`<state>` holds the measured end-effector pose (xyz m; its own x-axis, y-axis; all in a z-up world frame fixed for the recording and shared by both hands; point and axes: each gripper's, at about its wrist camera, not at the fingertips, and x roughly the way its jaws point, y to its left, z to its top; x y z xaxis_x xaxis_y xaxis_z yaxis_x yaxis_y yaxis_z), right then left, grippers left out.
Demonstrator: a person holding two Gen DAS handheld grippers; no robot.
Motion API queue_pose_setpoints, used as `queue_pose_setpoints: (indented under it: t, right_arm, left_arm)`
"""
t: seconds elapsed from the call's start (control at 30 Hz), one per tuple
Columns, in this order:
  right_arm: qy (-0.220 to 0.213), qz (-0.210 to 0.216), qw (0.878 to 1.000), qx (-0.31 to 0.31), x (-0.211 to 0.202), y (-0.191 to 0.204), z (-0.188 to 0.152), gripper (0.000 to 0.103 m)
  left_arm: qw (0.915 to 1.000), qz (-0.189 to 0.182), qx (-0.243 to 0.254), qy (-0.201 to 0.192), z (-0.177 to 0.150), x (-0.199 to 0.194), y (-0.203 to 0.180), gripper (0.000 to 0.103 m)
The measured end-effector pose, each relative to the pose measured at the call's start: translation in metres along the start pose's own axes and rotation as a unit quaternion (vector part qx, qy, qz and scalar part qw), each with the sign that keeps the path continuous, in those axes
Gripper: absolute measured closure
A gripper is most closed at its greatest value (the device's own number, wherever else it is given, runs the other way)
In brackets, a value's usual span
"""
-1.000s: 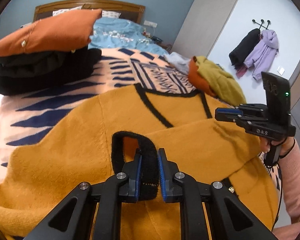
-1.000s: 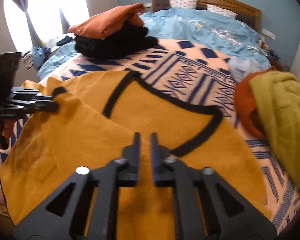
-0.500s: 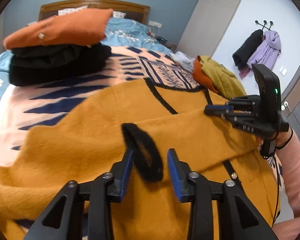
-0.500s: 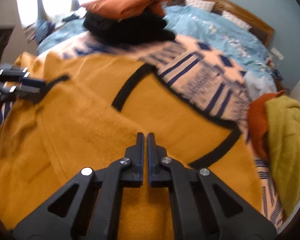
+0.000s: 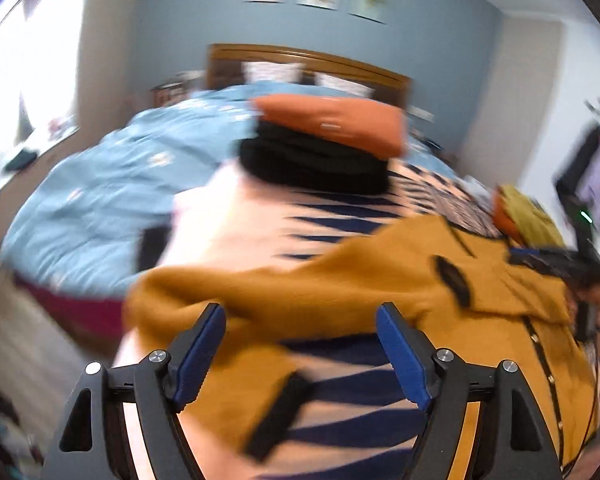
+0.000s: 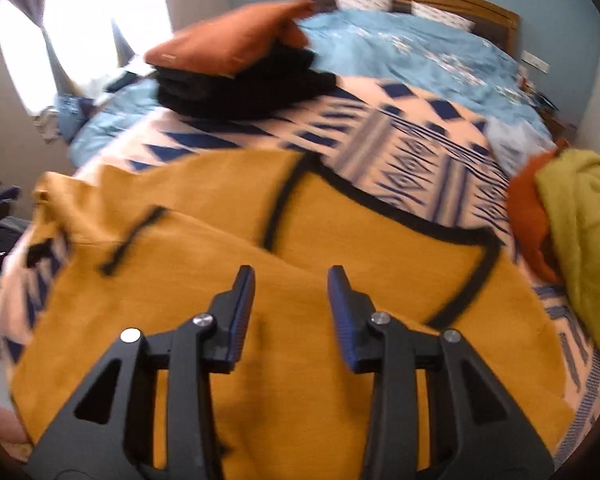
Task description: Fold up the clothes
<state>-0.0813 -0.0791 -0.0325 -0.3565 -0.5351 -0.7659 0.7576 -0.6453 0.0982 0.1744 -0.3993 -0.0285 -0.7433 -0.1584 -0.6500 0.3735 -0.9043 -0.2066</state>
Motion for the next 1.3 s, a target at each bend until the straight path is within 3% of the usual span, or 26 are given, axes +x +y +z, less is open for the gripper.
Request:
queue_pose_setpoints:
  t: [0.2, 0.27, 0.37, 0.47, 0.53, 0.6, 0.63, 0.77, 0.93, 1.17, 1.3]
  right_arm:
    - [0.004, 0.057, 0.997, -0.051, -0.002, 0.061, -0.003, 0.053]
    - [0.011, 0.072, 0.995, -0.068, 0.001, 0.079, -0.007, 0.051]
    - [0.023, 0.084, 0.992, -0.086, 0.009, 0.101, -0.013, 0.049]
    - [0.032, 0.096, 0.991, -0.091, 0.013, 0.115, -0.019, 0.049]
    - [0.035, 0.095, 0.990, -0.094, 0.014, 0.121, -0.022, 0.049]
    - [0.038, 0.103, 0.989, -0.094, 0.015, 0.125, -0.024, 0.049]
    - [0.037, 0.102, 0.990, -0.095, 0.014, 0.127, -0.025, 0.049]
    - [0.031, 0.103, 0.990, -0.091, 0.011, 0.130, -0.026, 0.049]
    - [0.007, 0.138, 0.985, -0.106, -0.003, 0.147, -0.025, 0.049]
    - [-0.038, 0.221, 0.965, -0.140, -0.014, 0.199, -0.017, 0.044]
    - [-0.049, 0.252, 0.954, -0.153, -0.014, 0.220, -0.020, 0.034]
  left_arm:
    - [0.9980, 0.026, -0.038, 0.043, -0.019, 0.020, 0.043, 0.023]
    - [0.9973, 0.031, -0.030, 0.060, -0.025, 0.032, 0.044, 0.023]
    - [0.9943, 0.067, -0.003, 0.084, -0.033, 0.052, 0.042, 0.023]
    - [0.9952, 0.049, -0.001, 0.085, -0.038, 0.059, 0.044, 0.022]
    - [0.9965, 0.035, -0.004, 0.075, -0.038, 0.055, 0.048, 0.032]
    - [0.9969, 0.014, -0.020, 0.075, -0.034, 0.053, 0.055, 0.087]
    - [0.9966, 0.001, -0.031, 0.076, -0.032, 0.051, 0.059, 0.094]
    - [0.9952, -0.072, -0.049, 0.044, -0.019, 0.023, 0.062, 0.094]
    - [0.9826, -0.183, -0.034, 0.000, 0.010, -0.034, 0.038, 0.095]
    - [0.9607, -0.277, 0.014, 0.013, 0.032, -0.056, -0.012, 0.094]
    - [0.9486, -0.314, 0.023, 0.035, 0.034, -0.050, -0.037, 0.094]
